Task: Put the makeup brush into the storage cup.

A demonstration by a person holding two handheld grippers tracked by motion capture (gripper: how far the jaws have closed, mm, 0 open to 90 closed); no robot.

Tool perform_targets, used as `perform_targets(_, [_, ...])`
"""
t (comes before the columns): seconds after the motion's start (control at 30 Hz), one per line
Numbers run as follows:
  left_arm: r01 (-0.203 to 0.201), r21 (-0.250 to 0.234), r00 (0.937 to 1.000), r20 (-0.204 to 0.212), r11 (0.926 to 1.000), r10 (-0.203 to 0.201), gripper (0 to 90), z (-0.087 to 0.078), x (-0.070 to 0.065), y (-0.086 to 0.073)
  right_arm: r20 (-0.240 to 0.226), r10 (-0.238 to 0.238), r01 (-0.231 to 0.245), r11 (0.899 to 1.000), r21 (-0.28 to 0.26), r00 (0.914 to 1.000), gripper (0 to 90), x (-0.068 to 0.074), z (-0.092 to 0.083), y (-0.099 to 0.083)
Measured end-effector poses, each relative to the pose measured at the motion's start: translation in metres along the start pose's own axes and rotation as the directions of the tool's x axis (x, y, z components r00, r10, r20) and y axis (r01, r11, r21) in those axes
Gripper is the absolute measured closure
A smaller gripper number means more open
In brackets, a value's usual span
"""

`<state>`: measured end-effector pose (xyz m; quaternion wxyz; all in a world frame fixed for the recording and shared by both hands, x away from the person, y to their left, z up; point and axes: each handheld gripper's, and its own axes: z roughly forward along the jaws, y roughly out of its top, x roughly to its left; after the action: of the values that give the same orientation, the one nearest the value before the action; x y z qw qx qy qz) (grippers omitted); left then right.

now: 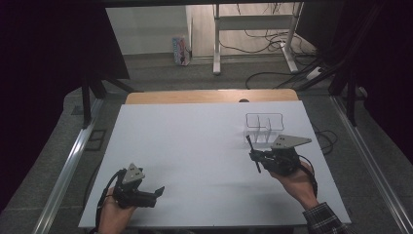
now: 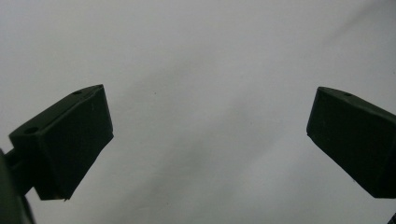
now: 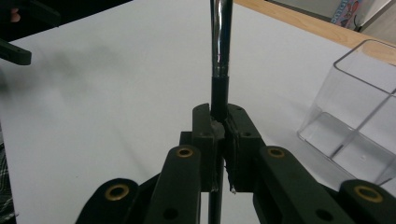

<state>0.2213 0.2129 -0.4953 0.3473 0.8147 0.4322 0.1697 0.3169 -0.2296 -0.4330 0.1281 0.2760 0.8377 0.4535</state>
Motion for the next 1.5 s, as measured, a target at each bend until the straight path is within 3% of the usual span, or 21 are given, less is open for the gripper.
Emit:
perform_targets(0.83, [-0.005, 0.011, 0.9999, -0.014, 0.9999, 0.005, 1.3, 0.000, -0.001, 0.000, 0.044, 0.026, -0.025, 0.999, -0.025, 0.9987, 82.6, -0.026, 0.004, 0.015])
perform_targets(1.5, [-0.001, 0.018, 0.9998, -0.020, 0.9998, 0.001, 1.0, 0.000, -0.001, 0.000, 0.094, 0.067, -0.062, 0.997, -0.054, 0.9933, 82.6, -0.057, 0.011, 0.040])
